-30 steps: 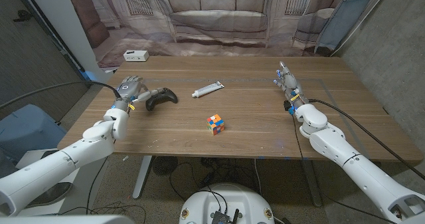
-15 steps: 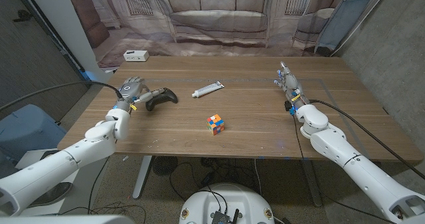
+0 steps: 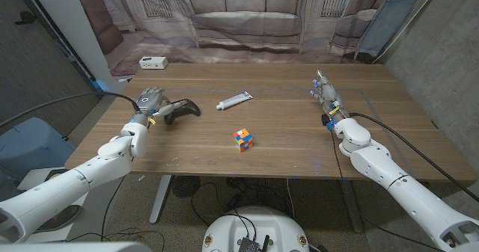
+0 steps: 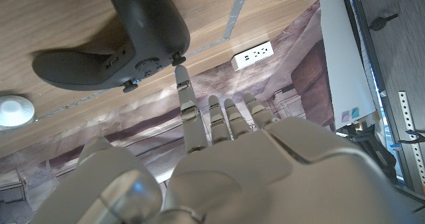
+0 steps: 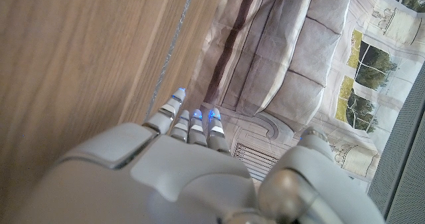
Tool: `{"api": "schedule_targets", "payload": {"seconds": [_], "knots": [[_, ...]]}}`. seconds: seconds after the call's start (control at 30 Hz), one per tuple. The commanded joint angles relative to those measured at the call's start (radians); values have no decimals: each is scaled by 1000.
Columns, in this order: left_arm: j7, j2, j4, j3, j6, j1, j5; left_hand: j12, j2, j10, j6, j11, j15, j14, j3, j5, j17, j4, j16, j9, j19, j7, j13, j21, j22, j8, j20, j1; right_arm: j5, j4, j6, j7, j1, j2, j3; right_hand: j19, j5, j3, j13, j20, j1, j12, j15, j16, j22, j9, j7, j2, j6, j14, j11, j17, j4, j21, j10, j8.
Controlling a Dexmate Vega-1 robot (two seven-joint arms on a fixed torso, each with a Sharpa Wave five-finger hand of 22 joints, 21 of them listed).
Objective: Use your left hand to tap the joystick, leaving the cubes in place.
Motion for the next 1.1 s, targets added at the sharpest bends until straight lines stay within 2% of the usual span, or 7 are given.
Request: {"api": "schedule_targets", "payload": {"seconds": [0.03,0.4,1.0,1.1], "knots": [[14,5,-22,-11,27,28,-12,10,9,12,18,-2,-3,10,-5,5,2,-2,5,2,-3,1,3,6,2,6,6,5,3,-2,-1,6,-2,-3,1,3,-2,3,5,2,0,-2,5,0,3,4,0,7,2,2,0,4,-2,-2,4,-1],[27,4,-31,-18,44,44,-22,12,13,17,34,-3,-3,15,-5,6,2,-3,6,2,-2,4,3,6,2,10,6,9,3,-8,-9,9,-2,-9,0,3,-2,2,5,3,0,-2,5,0,3,4,-1,8,2,2,0,4,-3,-2,4,-1],[22,-9,-21,2,75,33,-8,11,20,18,53,-6,-7,17,-5,6,2,-5,5,3,-3,12,3,6,2,13,4,16,1,-3,-20,16,11,-12,-5,2,-2,1,5,4,-2,-3,5,0,4,4,-2,8,2,2,-1,4,-3,-2,1,-1],[21,-10,-15,7,69,29,-5,11,22,20,57,-13,-8,17,-4,6,2,-5,5,3,-3,14,3,6,2,13,3,18,4,-1,-23,17,15,-11,-5,1,-2,0,5,5,-2,-3,6,0,4,4,-1,8,2,2,-2,4,-3,-2,1,-1]]}}
